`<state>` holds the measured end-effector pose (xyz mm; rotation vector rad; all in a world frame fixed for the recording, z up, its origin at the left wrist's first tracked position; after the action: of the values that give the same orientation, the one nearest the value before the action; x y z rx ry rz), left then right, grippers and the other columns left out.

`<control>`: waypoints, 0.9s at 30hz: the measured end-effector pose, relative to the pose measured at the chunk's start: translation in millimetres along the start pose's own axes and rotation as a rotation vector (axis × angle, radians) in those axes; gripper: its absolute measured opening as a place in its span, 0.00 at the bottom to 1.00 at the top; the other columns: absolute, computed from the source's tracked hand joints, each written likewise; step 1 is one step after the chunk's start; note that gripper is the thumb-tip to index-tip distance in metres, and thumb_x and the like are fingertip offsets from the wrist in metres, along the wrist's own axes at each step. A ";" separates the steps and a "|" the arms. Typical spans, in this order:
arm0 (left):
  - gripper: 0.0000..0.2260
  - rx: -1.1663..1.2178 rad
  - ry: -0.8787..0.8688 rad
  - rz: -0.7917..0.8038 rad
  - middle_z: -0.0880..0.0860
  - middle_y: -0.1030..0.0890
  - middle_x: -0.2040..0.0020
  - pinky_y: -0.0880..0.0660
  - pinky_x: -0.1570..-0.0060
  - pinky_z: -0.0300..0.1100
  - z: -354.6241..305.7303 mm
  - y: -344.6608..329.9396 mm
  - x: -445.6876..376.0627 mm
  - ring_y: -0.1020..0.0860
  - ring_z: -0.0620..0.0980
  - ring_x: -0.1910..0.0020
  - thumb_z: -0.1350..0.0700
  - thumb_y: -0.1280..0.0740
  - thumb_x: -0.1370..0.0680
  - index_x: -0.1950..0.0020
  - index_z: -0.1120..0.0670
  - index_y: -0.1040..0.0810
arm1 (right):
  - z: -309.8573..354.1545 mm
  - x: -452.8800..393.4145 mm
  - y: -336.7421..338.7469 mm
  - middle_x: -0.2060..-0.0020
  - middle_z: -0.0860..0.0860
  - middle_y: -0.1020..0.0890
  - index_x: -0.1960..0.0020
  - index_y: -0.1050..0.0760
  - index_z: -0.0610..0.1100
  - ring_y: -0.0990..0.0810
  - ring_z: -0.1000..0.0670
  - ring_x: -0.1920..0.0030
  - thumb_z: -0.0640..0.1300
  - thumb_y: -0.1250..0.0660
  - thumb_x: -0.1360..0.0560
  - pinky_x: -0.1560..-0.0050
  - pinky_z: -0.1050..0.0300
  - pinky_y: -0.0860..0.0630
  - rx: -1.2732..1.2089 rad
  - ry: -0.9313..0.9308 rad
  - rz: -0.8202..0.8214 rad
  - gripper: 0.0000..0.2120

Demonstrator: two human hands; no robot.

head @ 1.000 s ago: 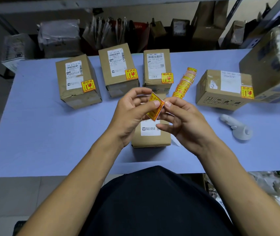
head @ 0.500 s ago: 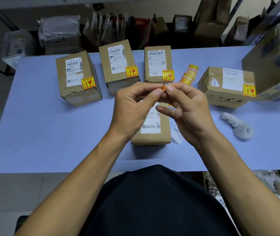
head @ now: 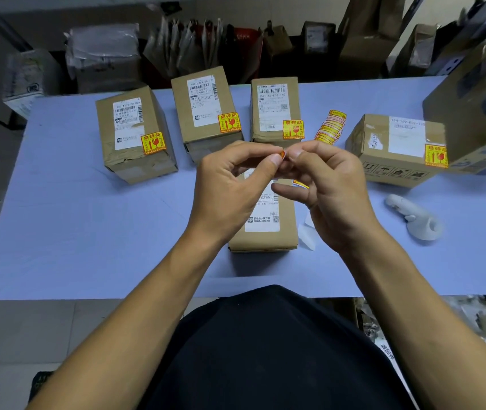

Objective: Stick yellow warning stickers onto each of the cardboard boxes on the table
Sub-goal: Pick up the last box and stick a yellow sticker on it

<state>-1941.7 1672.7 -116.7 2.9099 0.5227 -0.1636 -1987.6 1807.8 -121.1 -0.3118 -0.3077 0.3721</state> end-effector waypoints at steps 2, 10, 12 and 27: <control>0.05 -0.016 -0.008 0.002 0.54 0.14 0.55 0.18 0.50 0.51 0.0 -0.1 -0.1 0.15 0.51 0.54 0.62 0.29 0.23 0.49 0.57 0.15 | 0.2 -0.8 -0.4 0.66 0.48 0.18 0.60 0.19 0.44 0.16 0.50 0.60 0.39 0.34 0.24 0.63 0.59 0.19 -0.001 -0.001 -0.007 0.08; 0.05 -0.102 -0.052 0.000 0.51 0.15 0.55 0.20 0.51 0.44 -2.0 2.3 -1.2 0.16 0.49 0.54 0.62 0.29 0.23 0.50 0.55 0.14 | -1.4 -1.8 -1.6 0.67 0.49 0.18 0.61 0.19 0.44 0.17 0.51 0.61 0.38 0.33 0.24 0.63 0.59 0.19 0.012 0.009 -0.008 0.09; 0.05 -0.120 -0.059 0.001 0.51 0.15 0.55 0.20 0.50 0.44 -2.8 2.7 -1.1 0.16 0.49 0.53 0.62 0.29 0.23 0.50 0.55 0.15 | -2.2 -2.2 -1.7 0.67 0.49 0.18 0.61 0.19 0.44 0.17 0.51 0.61 0.37 0.34 0.23 0.63 0.58 0.19 0.023 0.010 -0.014 0.10; 0.03 0.051 0.075 -0.025 0.54 0.14 0.58 0.19 0.53 0.45 7.1 -1.5 3.7 0.15 0.50 0.58 0.62 0.27 0.24 0.51 0.58 0.14 | -11.6 -6.0 -8.8 0.67 0.55 0.23 0.59 0.27 0.47 0.23 0.55 0.61 0.43 0.38 0.23 0.58 0.52 0.17 0.229 0.107 -0.008 0.06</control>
<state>-1939.3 1673.9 -124.4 2.9697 0.5748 -0.0730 -1986.2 1794.9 -130.0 -0.1052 -0.1596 0.3780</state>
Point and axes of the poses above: each hand's wrist, its own x-axis away from the middle knuckle, its own y-axis out of the back of the hand, z = x × y, the point moved 4 cm from there along -x, towards the middle knuckle
